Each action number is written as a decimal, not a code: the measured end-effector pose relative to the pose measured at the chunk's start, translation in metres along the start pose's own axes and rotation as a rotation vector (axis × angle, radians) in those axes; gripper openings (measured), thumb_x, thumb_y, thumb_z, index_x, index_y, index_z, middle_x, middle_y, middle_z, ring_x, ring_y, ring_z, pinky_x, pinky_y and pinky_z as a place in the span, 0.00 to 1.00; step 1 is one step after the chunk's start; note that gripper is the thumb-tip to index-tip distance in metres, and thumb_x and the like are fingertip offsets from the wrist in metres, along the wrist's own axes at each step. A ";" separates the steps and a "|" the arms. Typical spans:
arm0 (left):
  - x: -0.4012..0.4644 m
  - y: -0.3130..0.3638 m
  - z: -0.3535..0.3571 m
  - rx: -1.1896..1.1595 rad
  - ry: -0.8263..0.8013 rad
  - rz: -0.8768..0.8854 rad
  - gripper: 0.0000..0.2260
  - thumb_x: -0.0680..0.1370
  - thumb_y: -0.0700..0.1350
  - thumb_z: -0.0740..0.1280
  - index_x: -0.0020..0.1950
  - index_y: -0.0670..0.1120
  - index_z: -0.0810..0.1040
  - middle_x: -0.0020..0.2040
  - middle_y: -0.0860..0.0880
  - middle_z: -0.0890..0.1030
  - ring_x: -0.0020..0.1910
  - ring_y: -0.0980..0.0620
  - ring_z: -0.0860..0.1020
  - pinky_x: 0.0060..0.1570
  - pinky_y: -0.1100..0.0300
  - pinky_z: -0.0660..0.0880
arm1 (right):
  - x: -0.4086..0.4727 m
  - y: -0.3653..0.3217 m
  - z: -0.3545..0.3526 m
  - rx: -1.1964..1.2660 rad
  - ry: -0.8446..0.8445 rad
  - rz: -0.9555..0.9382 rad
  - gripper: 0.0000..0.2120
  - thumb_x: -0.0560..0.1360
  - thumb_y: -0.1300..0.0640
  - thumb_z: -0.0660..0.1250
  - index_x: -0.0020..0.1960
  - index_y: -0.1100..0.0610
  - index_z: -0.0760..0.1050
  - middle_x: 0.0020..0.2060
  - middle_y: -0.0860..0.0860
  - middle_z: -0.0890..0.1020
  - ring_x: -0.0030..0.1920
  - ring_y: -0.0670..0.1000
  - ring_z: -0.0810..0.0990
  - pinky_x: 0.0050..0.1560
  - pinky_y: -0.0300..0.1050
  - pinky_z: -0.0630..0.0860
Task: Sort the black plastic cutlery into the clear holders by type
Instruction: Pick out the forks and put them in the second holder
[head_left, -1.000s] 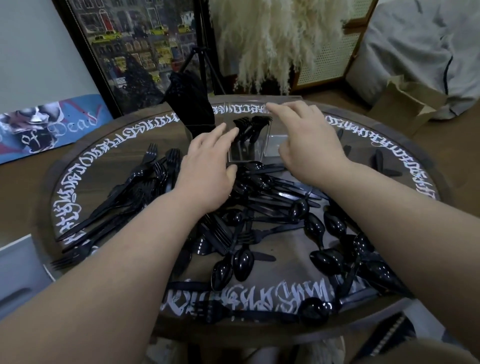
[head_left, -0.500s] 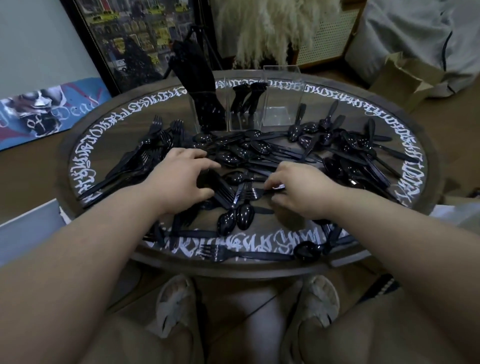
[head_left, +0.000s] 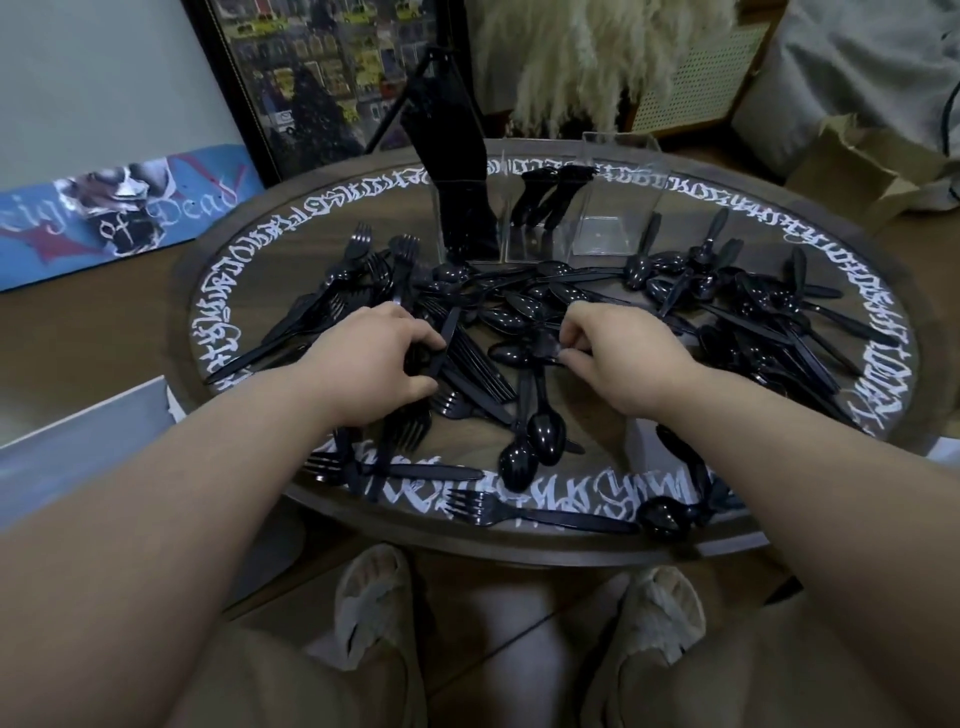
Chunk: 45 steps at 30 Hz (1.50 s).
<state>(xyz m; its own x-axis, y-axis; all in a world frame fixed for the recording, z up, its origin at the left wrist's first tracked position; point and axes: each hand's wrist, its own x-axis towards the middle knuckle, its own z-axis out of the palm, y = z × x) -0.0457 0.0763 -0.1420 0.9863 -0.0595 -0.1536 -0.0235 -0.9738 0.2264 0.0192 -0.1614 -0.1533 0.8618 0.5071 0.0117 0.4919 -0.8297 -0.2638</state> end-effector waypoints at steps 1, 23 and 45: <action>0.000 -0.001 -0.001 -0.004 0.002 -0.004 0.20 0.74 0.54 0.70 0.66 0.57 0.74 0.67 0.51 0.70 0.65 0.49 0.69 0.63 0.55 0.68 | 0.002 -0.003 0.000 0.025 0.034 -0.006 0.06 0.78 0.53 0.64 0.52 0.54 0.71 0.43 0.49 0.75 0.48 0.54 0.75 0.44 0.47 0.70; -0.005 -0.028 -0.005 -0.015 0.068 -0.047 0.17 0.77 0.53 0.67 0.65 0.52 0.76 0.65 0.55 0.73 0.67 0.48 0.66 0.64 0.58 0.63 | 0.043 -0.051 0.022 0.108 -0.068 0.181 0.13 0.72 0.50 0.68 0.33 0.53 0.68 0.36 0.52 0.78 0.43 0.57 0.77 0.40 0.43 0.68; 0.025 0.055 -0.010 -0.667 0.299 -0.037 0.15 0.78 0.54 0.66 0.33 0.50 0.80 0.27 0.56 0.73 0.30 0.59 0.70 0.34 0.63 0.66 | 0.002 -0.019 -0.023 0.859 -0.179 0.159 0.14 0.69 0.55 0.75 0.35 0.59 0.71 0.25 0.49 0.67 0.27 0.47 0.63 0.27 0.37 0.62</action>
<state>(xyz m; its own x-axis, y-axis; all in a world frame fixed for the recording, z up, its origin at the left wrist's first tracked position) -0.0207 0.0236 -0.1242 0.9892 0.1259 0.0749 0.0209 -0.6271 0.7787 0.0143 -0.1494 -0.1264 0.8445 0.4890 -0.2183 0.0436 -0.4690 -0.8821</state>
